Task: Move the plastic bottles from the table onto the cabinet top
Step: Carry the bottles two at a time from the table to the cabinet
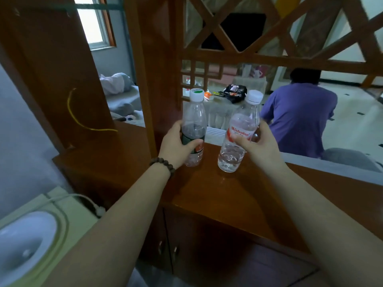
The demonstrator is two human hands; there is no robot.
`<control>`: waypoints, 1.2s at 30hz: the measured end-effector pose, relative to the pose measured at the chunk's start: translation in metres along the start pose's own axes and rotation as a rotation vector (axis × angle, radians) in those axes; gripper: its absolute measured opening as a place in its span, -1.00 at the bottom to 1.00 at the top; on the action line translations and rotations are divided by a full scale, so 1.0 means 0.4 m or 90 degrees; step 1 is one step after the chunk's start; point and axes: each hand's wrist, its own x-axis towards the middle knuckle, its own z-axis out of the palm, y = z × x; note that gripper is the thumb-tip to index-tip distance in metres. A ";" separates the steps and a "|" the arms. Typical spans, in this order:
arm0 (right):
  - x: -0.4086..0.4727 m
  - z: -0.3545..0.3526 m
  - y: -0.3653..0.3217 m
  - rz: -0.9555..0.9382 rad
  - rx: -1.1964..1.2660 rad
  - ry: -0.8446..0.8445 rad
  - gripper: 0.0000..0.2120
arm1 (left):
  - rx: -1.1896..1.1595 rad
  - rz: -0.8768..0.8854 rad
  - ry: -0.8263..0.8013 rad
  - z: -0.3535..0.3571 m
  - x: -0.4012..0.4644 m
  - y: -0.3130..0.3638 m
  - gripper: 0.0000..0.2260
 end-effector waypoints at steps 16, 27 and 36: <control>0.125 0.113 0.047 0.080 0.001 -0.040 -0.45 | -0.055 -0.091 -0.023 0.059 0.109 -0.076 -0.41; 0.140 0.122 0.079 0.105 0.022 -0.082 -0.47 | -0.065 -0.060 -0.044 0.064 0.107 -0.106 -0.46; 0.146 0.134 0.106 0.120 0.091 -0.120 -0.49 | -0.089 -0.058 -0.070 0.056 0.107 -0.098 -0.47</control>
